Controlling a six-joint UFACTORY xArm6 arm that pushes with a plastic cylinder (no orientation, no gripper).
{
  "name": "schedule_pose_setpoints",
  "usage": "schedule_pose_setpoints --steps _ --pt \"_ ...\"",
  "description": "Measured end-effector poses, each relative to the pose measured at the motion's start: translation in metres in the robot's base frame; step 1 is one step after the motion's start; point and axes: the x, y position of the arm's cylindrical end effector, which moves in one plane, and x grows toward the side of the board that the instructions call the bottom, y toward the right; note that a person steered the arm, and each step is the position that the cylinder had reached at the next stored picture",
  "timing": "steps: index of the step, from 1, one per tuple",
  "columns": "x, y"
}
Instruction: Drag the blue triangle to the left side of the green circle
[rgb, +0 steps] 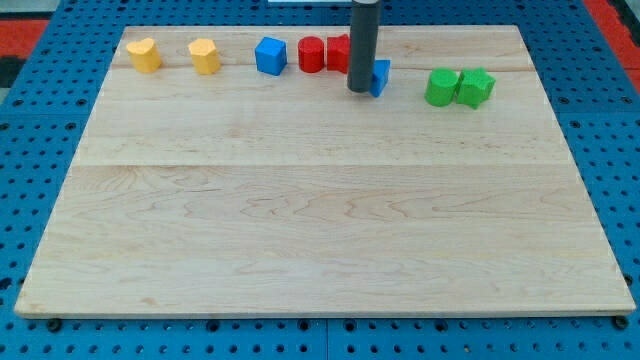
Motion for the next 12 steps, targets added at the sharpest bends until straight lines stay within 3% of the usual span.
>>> schedule_pose_setpoints --steps 2,5,8,10,11,12 --pt "-0.022 -0.004" --pt "-0.018 0.037" --pt "0.012 0.038" --pt "0.055 0.078" --pt "0.071 0.077" --pt "0.052 0.035"
